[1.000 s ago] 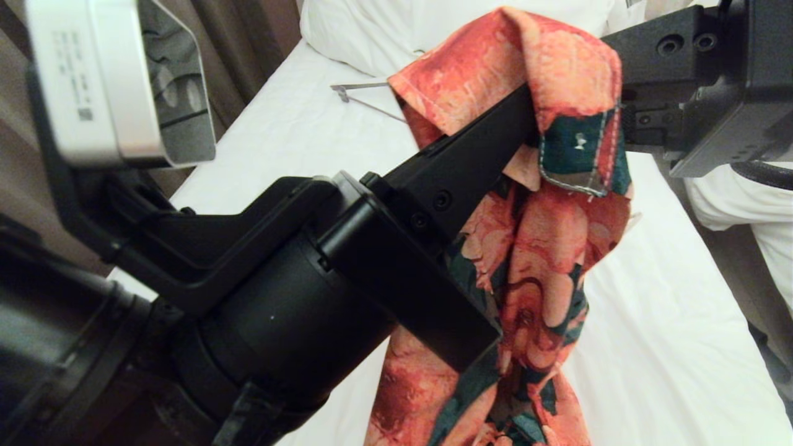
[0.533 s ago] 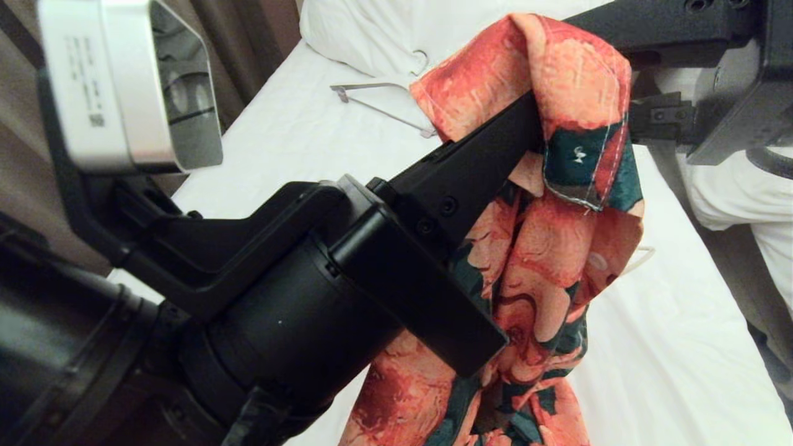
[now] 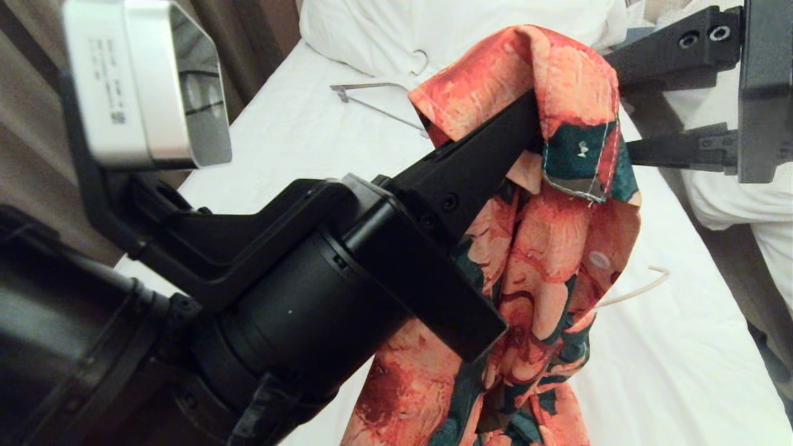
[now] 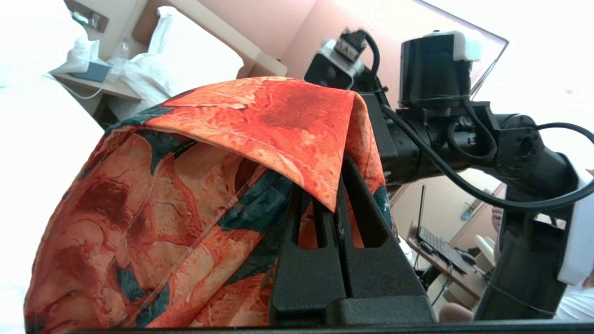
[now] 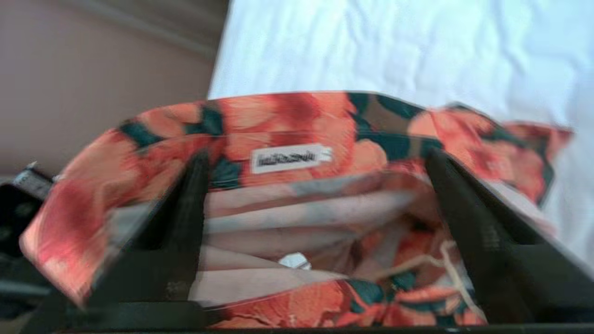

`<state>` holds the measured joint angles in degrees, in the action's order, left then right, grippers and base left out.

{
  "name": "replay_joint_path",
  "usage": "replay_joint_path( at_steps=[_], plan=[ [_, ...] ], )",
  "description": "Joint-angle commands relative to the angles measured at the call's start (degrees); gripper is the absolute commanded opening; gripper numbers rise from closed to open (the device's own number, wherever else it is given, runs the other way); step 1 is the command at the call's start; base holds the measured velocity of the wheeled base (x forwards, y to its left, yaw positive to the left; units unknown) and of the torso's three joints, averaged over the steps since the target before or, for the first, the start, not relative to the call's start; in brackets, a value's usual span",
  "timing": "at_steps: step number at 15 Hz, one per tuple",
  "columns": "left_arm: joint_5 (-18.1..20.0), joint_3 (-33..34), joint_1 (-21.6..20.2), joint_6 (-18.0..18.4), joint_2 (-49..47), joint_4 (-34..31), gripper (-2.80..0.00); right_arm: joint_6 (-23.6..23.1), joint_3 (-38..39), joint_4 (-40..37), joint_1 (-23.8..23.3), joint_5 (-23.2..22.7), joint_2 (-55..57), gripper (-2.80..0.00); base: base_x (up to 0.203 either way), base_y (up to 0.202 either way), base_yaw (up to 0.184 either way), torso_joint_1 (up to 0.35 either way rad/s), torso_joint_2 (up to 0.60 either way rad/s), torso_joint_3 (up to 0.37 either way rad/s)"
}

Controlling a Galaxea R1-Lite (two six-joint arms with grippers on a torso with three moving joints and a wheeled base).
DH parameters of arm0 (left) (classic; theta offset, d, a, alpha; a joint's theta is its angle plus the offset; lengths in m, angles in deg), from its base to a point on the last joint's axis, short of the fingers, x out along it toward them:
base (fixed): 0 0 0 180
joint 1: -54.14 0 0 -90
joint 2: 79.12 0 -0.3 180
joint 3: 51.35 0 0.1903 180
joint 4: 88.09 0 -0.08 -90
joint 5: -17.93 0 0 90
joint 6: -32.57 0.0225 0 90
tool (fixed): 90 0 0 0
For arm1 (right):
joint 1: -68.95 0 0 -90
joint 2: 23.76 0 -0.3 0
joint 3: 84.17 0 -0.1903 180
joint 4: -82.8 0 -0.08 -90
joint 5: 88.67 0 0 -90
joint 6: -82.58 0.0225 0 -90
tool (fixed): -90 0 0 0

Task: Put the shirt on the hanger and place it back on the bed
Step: Hook the other side of the shirt onto the hanger, then take the clothes hanger out of the clothes

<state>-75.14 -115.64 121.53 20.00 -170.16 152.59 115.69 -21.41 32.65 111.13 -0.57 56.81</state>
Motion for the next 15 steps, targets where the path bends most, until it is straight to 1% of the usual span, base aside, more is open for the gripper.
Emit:
replay_joint_path(
  at_steps=[1,3,5,6,7,9,10,13,15],
  plan=[
    [0.0,-0.1,0.0,0.0,-0.2,0.4,-2.80,0.7,-0.5,-1.2,-0.3,0.3,-0.1,-2.80,0.000,0.000,0.000,0.000,0.00,0.000],
    [-0.1,-0.1,0.0,0.0,-0.3,0.4,-2.80,0.8,-0.6,-1.8,-1.8,0.3,-0.2,-2.80,0.000,0.000,0.000,0.000,0.00,0.000],
    [-0.1,-0.1,0.0,-0.1,-0.6,0.3,-2.80,0.9,-0.5,-5.3,-2.5,0.3,-0.2,-2.80,0.000,0.000,0.000,0.000,0.00,0.000],
    [-0.2,-0.1,-0.1,0.0,-0.7,0.3,-2.80,2.9,-0.5,-7.2,-3.0,0.4,-0.1,-2.80,0.000,0.000,0.000,0.000,0.00,0.000],
    [-0.2,-0.1,-0.1,0.0,-0.7,0.4,-2.80,6.6,-0.5,-8.7,-3.6,0.4,0.0,-2.80,0.000,0.000,0.000,0.000,0.00,0.000],
    [-0.2,-0.2,-0.1,0.1,-0.6,0.3,-2.80,9.9,-0.4,-12.6,-5.4,0.4,0.0,-2.80,0.000,0.000,0.000,0.000,0.00,0.000],
    [-0.2,-0.2,-0.1,0.1,-0.7,0.4,-2.80,11.4,-0.4,-14.9,-6.4,0.4,-0.4,0.00,0.000,0.000,0.000,0.000,0.00,0.000],
    [-0.2,-0.2,-0.2,0.1,-0.7,0.3,-2.80,12.1,-0.3,-18.1,-7.5,0.4,-2.4,0.00,0.000,0.000,0.000,0.000,0.00,0.000],
    [-0.2,-0.2,-0.2,0.1,-0.8,0.4,-2.80,12.3,-0.4,-21.9,-7.5,0.4,-2.8,0.00,0.000,0.000,0.000,0.000,0.00,0.000]
  ],
)
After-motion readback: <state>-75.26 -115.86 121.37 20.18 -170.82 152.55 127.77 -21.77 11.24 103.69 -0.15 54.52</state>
